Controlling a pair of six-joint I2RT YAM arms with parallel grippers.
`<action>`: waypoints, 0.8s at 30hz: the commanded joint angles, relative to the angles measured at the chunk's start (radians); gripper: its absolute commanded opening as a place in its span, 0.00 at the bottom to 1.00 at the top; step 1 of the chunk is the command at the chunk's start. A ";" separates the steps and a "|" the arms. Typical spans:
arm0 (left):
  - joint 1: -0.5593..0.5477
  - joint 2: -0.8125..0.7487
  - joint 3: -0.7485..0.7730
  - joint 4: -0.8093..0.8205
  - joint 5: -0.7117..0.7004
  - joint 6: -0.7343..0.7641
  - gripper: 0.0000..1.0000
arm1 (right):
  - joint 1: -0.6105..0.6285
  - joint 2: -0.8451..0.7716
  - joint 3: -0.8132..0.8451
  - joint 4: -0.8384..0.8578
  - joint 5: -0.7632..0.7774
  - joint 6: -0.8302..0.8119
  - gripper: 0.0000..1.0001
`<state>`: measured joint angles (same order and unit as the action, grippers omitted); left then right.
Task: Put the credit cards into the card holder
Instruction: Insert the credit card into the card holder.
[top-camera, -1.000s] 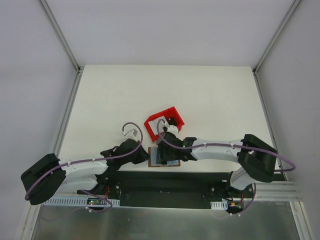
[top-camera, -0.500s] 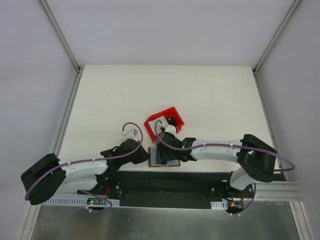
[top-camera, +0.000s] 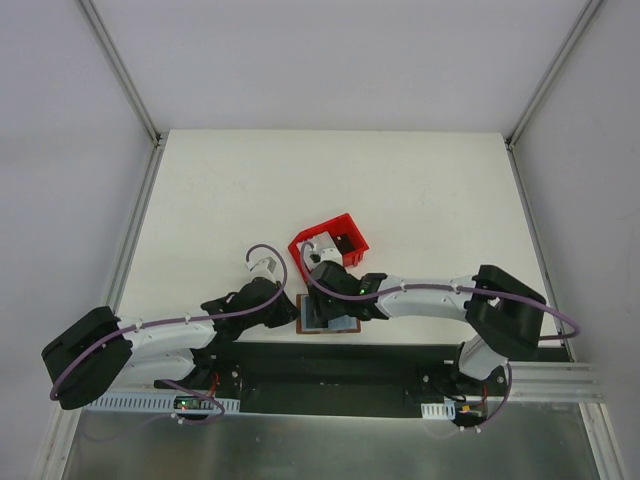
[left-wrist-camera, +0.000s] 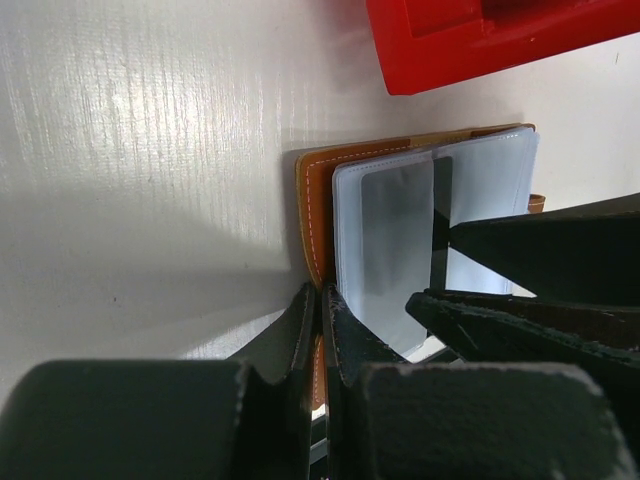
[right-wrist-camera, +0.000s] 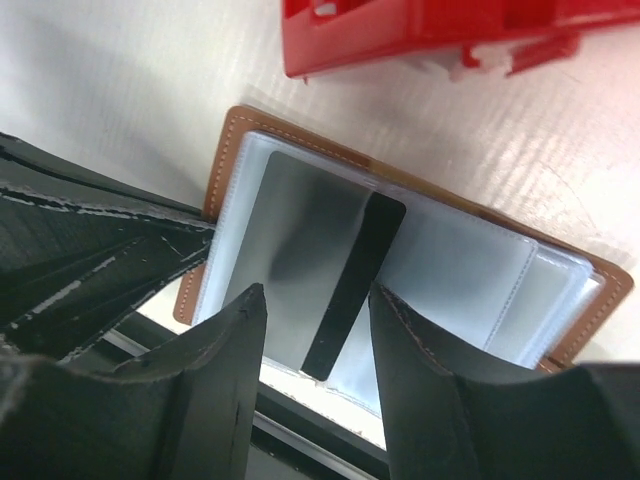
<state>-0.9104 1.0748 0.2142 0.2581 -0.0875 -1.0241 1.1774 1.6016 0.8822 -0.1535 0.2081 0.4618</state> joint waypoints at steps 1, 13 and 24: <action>-0.007 0.030 0.002 -0.086 -0.008 0.052 0.00 | -0.004 0.021 0.038 0.084 -0.050 -0.032 0.48; -0.005 0.027 0.001 -0.082 -0.012 0.052 0.00 | -0.010 0.023 -0.014 0.226 -0.121 0.001 0.48; -0.007 0.010 -0.009 -0.085 -0.012 0.044 0.00 | -0.016 -0.042 -0.051 0.115 0.005 0.054 0.50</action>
<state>-0.9104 1.0786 0.2184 0.2588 -0.0875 -1.0061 1.1671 1.5978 0.8356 -0.0032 0.1703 0.4850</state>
